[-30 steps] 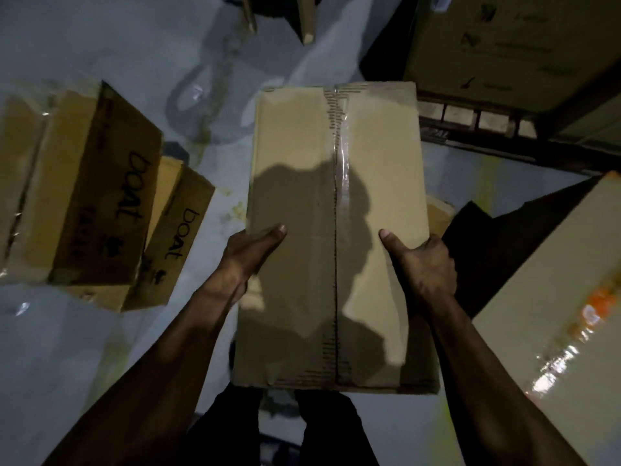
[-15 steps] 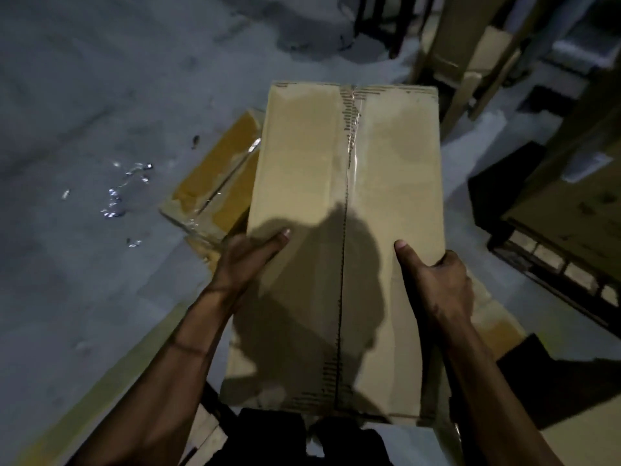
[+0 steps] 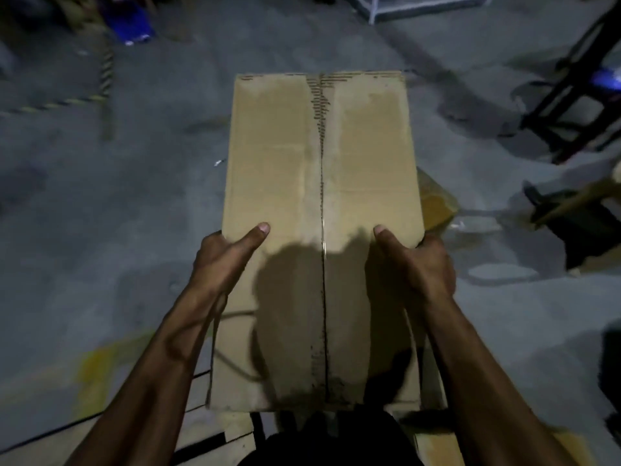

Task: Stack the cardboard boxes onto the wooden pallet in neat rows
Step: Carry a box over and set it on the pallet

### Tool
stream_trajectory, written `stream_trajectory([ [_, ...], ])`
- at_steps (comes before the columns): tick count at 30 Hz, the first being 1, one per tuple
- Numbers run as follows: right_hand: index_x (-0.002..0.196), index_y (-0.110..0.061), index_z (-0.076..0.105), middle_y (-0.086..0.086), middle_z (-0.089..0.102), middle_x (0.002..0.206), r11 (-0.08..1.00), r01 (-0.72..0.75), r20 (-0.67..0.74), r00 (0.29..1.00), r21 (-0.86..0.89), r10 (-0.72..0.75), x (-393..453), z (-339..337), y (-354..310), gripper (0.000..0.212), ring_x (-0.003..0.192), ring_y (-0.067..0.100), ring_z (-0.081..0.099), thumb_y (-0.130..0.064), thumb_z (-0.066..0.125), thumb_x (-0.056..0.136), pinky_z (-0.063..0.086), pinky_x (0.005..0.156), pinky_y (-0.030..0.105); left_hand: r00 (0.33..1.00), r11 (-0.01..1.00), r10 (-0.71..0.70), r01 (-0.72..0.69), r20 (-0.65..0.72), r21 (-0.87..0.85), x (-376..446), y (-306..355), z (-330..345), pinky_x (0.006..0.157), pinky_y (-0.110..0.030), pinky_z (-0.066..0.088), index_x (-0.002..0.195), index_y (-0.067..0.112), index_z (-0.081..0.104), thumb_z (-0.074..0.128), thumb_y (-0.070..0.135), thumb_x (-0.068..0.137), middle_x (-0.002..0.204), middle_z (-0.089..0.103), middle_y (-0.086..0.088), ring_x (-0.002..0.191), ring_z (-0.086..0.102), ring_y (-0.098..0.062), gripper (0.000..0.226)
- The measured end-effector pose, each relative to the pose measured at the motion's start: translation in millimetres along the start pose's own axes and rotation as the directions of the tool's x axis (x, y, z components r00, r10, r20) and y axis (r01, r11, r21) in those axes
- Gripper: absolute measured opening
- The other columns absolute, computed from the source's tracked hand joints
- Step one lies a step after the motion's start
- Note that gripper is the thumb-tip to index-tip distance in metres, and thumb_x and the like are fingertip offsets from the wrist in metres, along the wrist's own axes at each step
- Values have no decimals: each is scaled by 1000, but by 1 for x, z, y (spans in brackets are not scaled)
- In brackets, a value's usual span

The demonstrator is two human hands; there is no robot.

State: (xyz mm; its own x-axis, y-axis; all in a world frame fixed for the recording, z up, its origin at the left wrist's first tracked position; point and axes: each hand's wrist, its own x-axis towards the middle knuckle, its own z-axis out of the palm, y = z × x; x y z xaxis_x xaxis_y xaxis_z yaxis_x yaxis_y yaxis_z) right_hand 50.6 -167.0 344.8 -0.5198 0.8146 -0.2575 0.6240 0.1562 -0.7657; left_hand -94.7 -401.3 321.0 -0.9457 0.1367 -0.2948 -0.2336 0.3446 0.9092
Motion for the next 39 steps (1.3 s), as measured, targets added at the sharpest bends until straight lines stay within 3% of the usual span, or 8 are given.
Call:
stream_trajectory([
  [1,122,-24,56,5,65,120,1000,30,48,998,-6,-30,6,14,-13,76,111,35,59,-80,60,71,48,95,46,999,1000,-8,7,-42,-16,7,-3,-12,81,-27,46,103,15,73,77,58,77,69,57,18,75,61,-11,51],
  [2,123,-24,56,4,65,119,998,66,87,994,-17,-64,12,28,-25,77,110,34,59,-81,59,71,48,92,44,996,1000,-21,19,-86,-24,13,-6,-24,84,-26,44,93,20,68,77,55,79,82,70,6,80,62,-8,39],
  [6,120,-22,57,4,64,115,981,194,222,957,-22,-184,37,87,-71,81,105,32,58,-85,56,69,48,89,43,974,993,-57,32,-221,-115,39,-11,-63,81,-18,43,92,36,64,80,45,81,89,65,27,84,64,6,21],
  [9,125,-16,55,8,63,120,959,283,284,921,-21,-266,61,131,-107,81,109,31,58,-79,60,74,47,91,41,941,985,-86,31,-327,-169,62,-11,-84,82,-23,50,96,28,74,83,52,72,99,75,12,96,70,-10,35],
  [14,121,-17,53,5,63,114,910,413,424,830,-33,-361,92,196,-170,79,103,30,61,-81,57,74,49,89,41,860,975,-129,17,-494,-224,98,-6,-119,92,-30,53,111,25,73,81,65,58,108,75,8,101,70,-15,67],
  [20,120,-18,56,10,64,119,867,499,551,730,-26,-404,101,277,-243,81,108,35,59,-82,59,70,48,92,41,701,952,-254,61,-666,-298,129,-13,-166,97,-44,56,101,26,77,81,74,54,101,77,10,97,72,-17,67],
  [29,128,-15,54,14,62,124,784,617,680,601,-60,-421,86,418,-318,92,112,38,58,-85,57,67,48,96,48,581,896,-399,82,-710,-436,186,-54,-253,90,-48,59,100,25,77,80,84,43,98,78,5,92,75,-23,81],
  [39,129,-15,53,13,61,125,664,747,774,433,-23,-461,11,609,-439,90,111,38,58,-83,58,70,49,95,48,436,844,-508,80,-743,-530,260,-90,-412,88,-50,59,95,27,76,77,78,54,93,78,6,89,73,-23,65],
])
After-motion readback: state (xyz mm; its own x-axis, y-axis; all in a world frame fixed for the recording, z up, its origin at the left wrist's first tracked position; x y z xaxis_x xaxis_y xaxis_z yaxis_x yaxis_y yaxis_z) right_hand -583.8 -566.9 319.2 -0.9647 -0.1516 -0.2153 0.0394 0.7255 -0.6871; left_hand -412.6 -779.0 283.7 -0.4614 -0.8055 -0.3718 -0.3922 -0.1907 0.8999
